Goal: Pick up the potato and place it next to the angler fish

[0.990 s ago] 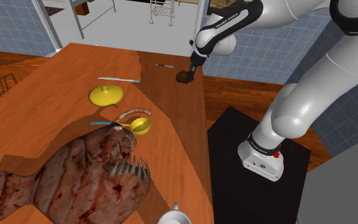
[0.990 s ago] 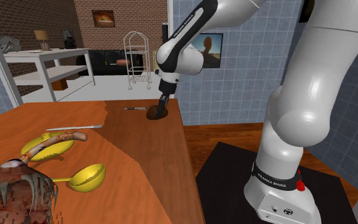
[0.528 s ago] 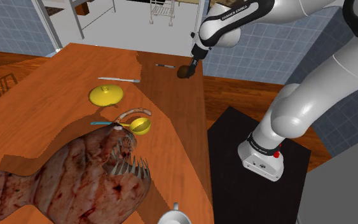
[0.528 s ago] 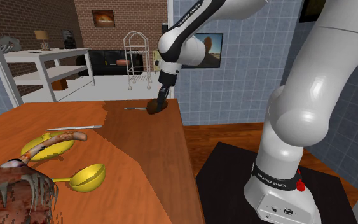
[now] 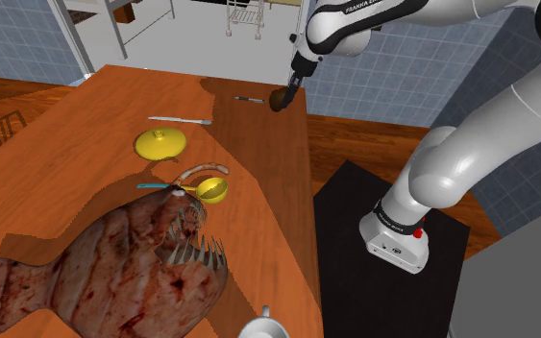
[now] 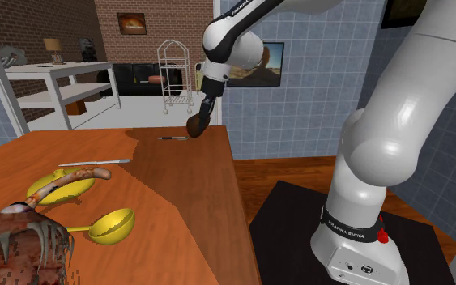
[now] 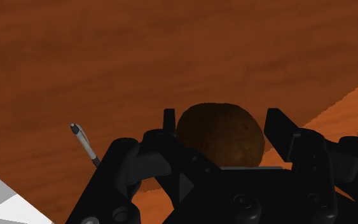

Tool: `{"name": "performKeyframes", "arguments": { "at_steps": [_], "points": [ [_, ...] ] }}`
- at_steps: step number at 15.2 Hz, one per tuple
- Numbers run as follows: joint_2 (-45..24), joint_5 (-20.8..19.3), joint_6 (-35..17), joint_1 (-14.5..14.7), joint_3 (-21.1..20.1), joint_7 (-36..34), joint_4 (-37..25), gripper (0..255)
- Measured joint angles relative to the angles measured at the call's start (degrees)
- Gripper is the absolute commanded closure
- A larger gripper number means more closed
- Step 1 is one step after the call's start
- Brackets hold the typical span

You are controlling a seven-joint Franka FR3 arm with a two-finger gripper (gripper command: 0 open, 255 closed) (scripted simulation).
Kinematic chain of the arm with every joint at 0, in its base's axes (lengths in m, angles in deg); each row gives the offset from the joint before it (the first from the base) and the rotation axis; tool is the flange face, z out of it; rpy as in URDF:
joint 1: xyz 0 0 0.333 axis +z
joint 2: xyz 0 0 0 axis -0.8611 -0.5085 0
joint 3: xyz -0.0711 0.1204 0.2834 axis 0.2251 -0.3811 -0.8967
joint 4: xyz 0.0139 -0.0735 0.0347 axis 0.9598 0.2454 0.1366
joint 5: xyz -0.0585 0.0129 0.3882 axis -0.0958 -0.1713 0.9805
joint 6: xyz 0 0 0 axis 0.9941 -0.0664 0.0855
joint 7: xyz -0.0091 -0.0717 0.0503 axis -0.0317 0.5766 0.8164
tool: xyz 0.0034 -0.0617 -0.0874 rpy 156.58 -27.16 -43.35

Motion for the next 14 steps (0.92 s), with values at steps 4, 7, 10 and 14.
{"name": "performKeyframes", "arguments": {
  "at_steps": [4, 7, 10, 14],
  "points": [
    [1.38, -0.90, 3.16, -0.28, -0.47, -1.28, -1.90, 255],
    [2.38, -1.52, 5.75, -0.56, -0.60, -1.91, -3.54, 255],
    [3.23, -2.00, 8.07, -0.74, -0.78, -2.52, -5.08, 255],
    [3.99, -2.48, 11.18, -0.88, -1.00, -3.29, -7.50, 255]
  ]
}}
